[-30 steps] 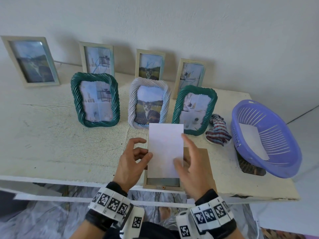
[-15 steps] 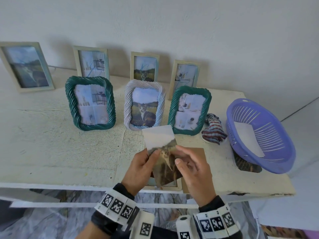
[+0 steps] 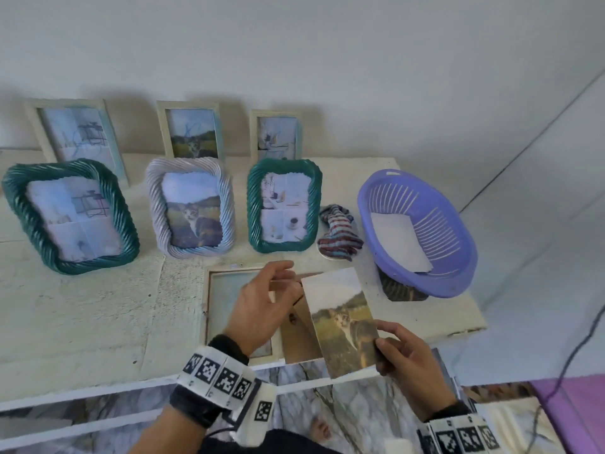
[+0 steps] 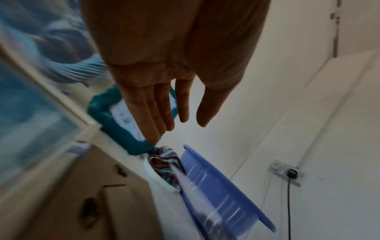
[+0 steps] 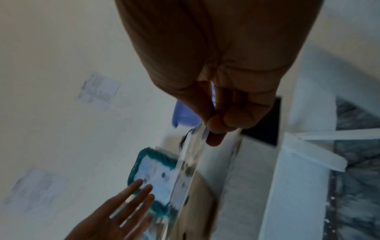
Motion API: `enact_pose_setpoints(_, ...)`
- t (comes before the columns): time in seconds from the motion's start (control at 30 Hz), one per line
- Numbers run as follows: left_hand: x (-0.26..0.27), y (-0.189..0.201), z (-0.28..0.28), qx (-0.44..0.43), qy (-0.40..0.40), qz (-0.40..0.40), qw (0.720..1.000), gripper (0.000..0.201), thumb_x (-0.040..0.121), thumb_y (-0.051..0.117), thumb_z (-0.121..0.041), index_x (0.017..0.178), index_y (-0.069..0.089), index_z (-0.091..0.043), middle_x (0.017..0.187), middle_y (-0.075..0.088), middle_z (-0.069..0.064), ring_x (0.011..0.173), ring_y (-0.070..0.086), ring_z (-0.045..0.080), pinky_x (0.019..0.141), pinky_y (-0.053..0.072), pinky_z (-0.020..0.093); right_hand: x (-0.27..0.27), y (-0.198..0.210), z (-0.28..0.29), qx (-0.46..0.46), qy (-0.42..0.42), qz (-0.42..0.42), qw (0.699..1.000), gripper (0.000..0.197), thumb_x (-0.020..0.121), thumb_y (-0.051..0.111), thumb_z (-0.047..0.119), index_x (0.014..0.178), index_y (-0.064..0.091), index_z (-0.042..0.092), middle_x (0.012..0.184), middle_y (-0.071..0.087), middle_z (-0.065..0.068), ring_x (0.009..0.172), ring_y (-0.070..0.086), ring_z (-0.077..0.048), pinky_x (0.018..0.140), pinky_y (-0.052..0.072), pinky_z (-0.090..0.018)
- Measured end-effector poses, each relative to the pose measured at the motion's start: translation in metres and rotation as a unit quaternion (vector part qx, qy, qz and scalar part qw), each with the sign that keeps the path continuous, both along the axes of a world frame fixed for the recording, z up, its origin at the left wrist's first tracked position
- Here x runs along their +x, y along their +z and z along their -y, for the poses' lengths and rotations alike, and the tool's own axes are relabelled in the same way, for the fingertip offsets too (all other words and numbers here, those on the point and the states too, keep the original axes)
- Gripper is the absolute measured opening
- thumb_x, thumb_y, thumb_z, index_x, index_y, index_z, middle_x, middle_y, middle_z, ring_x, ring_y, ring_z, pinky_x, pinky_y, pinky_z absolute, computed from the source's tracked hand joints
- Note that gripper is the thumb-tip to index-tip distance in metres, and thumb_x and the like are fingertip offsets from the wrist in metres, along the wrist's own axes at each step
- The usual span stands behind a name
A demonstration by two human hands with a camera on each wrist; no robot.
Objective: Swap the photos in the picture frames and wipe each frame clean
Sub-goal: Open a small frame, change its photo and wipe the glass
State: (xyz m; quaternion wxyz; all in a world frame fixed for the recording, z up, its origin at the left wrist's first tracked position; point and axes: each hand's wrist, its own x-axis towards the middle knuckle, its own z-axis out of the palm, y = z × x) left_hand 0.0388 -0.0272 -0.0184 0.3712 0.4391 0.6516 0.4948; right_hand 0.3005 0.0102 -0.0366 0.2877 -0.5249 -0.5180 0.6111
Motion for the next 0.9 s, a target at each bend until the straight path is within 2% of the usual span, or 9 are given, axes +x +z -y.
enact_pose_setpoints(0.07,0.016,0.006,-0.02,0.007,-0.029,-0.076,0.997,0.031,0.088,0.067,-0.019,0.118,0.06,-0.025,0.112,0.063,-0.013,0.099,0.059,-0.003,0.078,0.044,0.005,0.031,-0.006,-0.003,-0.013,-0.023,0.016,1.0,0.021,0.095,0.051,-0.001,0.108,0.066,0.006,0.062,0.058,-0.019,0.053,0.047,-0.023,0.051,0.04,-0.029)
enact_pose_setpoints(0.23,0.064,0.013,-0.077,0.069,-0.123,-0.217,0.966,0.039,0.085,0.069,-0.022,0.123,0.06,-0.021,0.125,0.052,-0.002,0.113,0.051,0.011,0.096,0.043,0.023,0.084,-0.014,-0.014,-0.043,-0.071,0.033,0.996,0.02,0.094,0.053,0.0,0.107,0.066,0.007,0.066,0.062,-0.023,0.057,0.049,-0.026,0.056,0.042,-0.033)
enact_pose_setpoints(0.33,0.088,0.014,-0.107,0.043,-0.169,-0.307,0.936,0.047,0.085,0.069,-0.028,0.13,0.056,-0.024,0.143,0.037,0.005,0.13,0.039,0.024,0.105,0.041,0.041,0.101,-0.016,-0.024,-0.051,-0.087,0.03,0.994,0.02,0.094,0.051,-0.003,0.106,0.065,0.005,0.066,0.063,-0.022,0.056,0.048,-0.025,0.053,0.041,-0.031)
enact_pose_setpoints(0.4,0.1,0.013,-0.121,0.025,-0.176,-0.379,0.908,0.045,0.084,0.069,-0.032,0.127,0.057,-0.025,0.149,0.032,0.008,0.136,0.034,0.03,0.106,0.038,0.047,0.109,-0.017,-0.03,-0.049,-0.089,0.03,0.994,0.021,0.094,0.051,-0.004,0.107,0.065,0.004,0.065,0.062,-0.023,0.058,0.048,-0.026,0.055,0.04,-0.031)
enact_pose_setpoints(0.47,0.107,0.013,-0.129,0.018,-0.169,-0.426,0.889,0.036,0.085,0.067,-0.037,0.119,0.062,-0.026,0.149,0.034,0.007,0.133,0.036,0.032,0.104,0.039,0.048,0.116,-0.018,-0.037,-0.055,-0.09,0.025,0.994,0.021,0.094,0.052,-0.005,0.107,0.065,0.003,0.068,0.062,-0.026,0.062,0.049,-0.029,0.055,0.042,-0.031)
enact_pose_setpoints(0.57,0.108,0.012,-0.136,0.027,-0.159,-0.451,0.878,0.027,0.087,0.066,-0.042,0.108,0.066,-0.025,0.147,0.037,0.008,0.127,0.042,0.033,0.1,0.042,0.047,0.122,-0.017,-0.048,-0.064,-0.081,0.019,0.994,0.02,0.094,0.052,-0.004,0.107,0.065,0.004,0.071,0.063,-0.027,0.059,0.052,-0.026,0.054,0.045,-0.031)
enact_pose_setpoints(0.67,0.103,0.014,-0.14,0.046,-0.146,-0.425,0.892,0.028,0.085,0.068,-0.044,0.108,0.065,-0.028,0.146,0.038,0.007,0.124,0.047,0.031,0.095,0.048,0.047,0.123,-0.017,-0.063,-0.052,-0.081,0.025,0.995,0.018,0.094,0.052,-0.003,0.106,0.064,0.003,0.068,0.064,-0.023,0.05,0.052,-0.02,0.051,0.046,-0.03)
enact_pose_setpoints(0.8,0.102,0.021,-0.144,0.057,-0.133,-0.396,0.907,0.028,0.085,0.069,-0.042,0.109,0.066,-0.028,0.145,0.039,0.005,0.111,0.055,0.021,0.09,0.047,0.034,0.114,-0.013,-0.096,-0.016,-0.078,0.042,0.996,0.014,0.093,0.054,-0.003,0.104,0.062,0.0,0.068,0.066,-0.026,0.047,0.054,-0.021,0.05,0.046,-0.029)
enact_pose_setpoints(0.9,0.105,0.022,-0.144,0.058,-0.129,-0.392,0.909,0.028,0.084,0.07,-0.042,0.108,0.066,-0.029,0.144,0.04,0.005,0.108,0.056,0.02,0.087,0.046,0.03,0.098,-0.008,-0.126,0.03,-0.055,0.115,0.991,0.007,0.092,0.056,0.002,0.096,0.062,0.003,0.06,0.067,-0.013,0.046,0.059,-0.02,0.053,0.052,-0.031)
